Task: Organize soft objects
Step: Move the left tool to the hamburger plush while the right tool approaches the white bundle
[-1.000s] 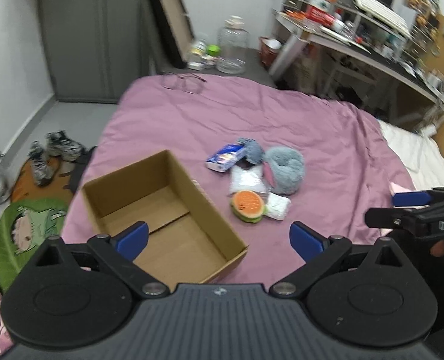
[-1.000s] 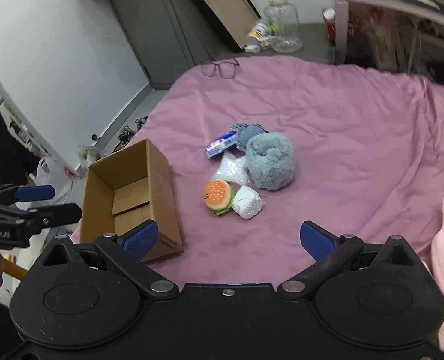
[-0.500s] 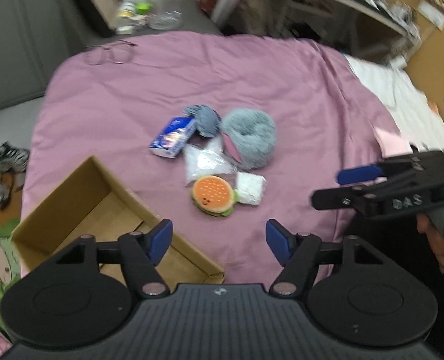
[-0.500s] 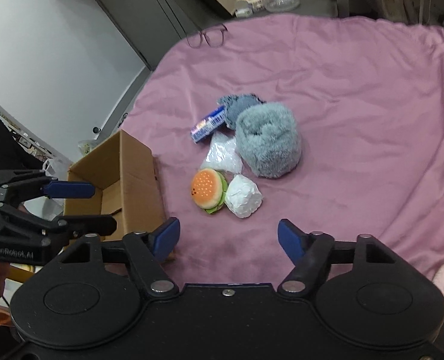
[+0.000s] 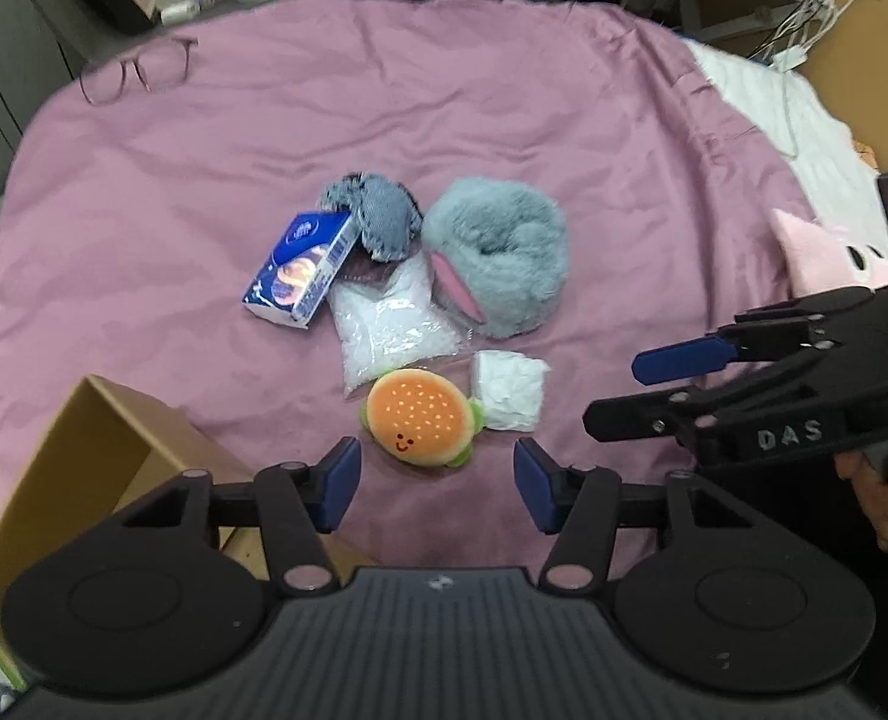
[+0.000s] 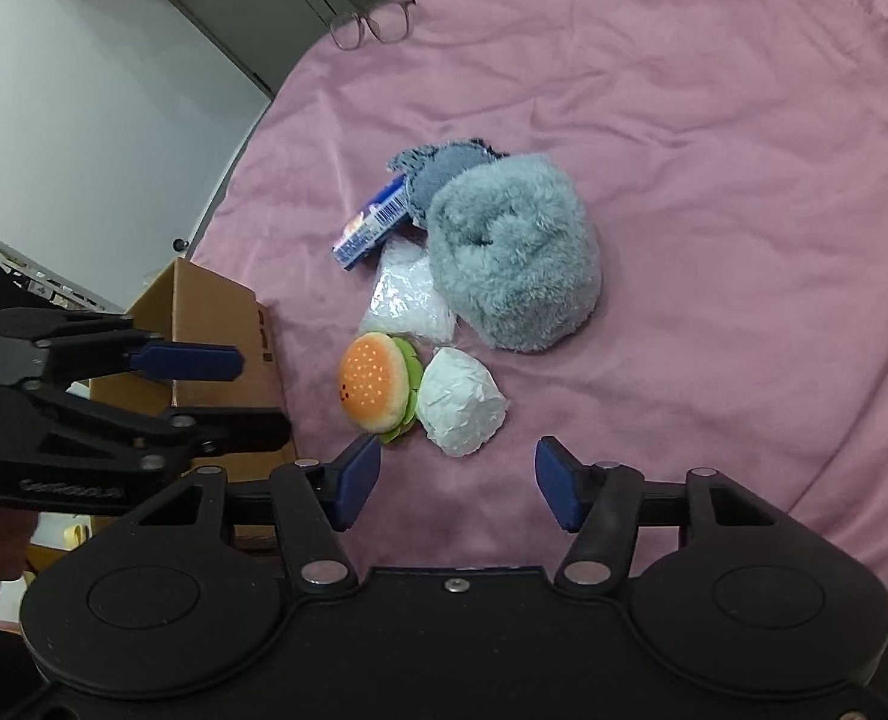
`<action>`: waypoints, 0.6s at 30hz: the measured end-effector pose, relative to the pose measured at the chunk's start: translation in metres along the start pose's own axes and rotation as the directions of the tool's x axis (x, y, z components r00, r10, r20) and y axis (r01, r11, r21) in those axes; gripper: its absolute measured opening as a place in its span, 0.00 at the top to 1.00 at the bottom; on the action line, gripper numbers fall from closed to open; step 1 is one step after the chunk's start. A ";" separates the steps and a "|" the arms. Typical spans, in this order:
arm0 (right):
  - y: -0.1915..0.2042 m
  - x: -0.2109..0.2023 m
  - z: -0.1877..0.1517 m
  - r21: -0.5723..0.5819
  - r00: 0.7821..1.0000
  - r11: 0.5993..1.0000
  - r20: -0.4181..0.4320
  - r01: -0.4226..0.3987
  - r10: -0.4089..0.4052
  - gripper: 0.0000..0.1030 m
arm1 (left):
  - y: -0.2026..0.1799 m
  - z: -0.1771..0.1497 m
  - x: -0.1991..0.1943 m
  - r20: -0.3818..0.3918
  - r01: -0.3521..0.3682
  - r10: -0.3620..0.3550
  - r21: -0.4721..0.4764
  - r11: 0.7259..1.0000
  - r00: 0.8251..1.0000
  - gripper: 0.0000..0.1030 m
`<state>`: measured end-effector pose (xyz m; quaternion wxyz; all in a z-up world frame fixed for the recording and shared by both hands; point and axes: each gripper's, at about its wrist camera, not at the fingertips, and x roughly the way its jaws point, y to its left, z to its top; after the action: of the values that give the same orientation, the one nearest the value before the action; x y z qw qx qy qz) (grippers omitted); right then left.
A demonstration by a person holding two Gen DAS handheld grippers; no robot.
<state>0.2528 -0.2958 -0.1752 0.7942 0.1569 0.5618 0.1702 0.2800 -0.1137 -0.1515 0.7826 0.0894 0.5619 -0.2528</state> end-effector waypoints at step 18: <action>-0.030 0.040 0.015 0.105 0.997 0.993 -0.043 -0.055 0.060 0.55 | 0.004 0.024 0.072 -0.147 -0.030 0.028 -0.009 1.000 0.989 0.47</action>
<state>0.2825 -0.3055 -0.2166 0.7667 0.2101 0.5832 0.1673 0.3197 -0.1415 -0.2106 0.7430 0.1114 0.6182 -0.2310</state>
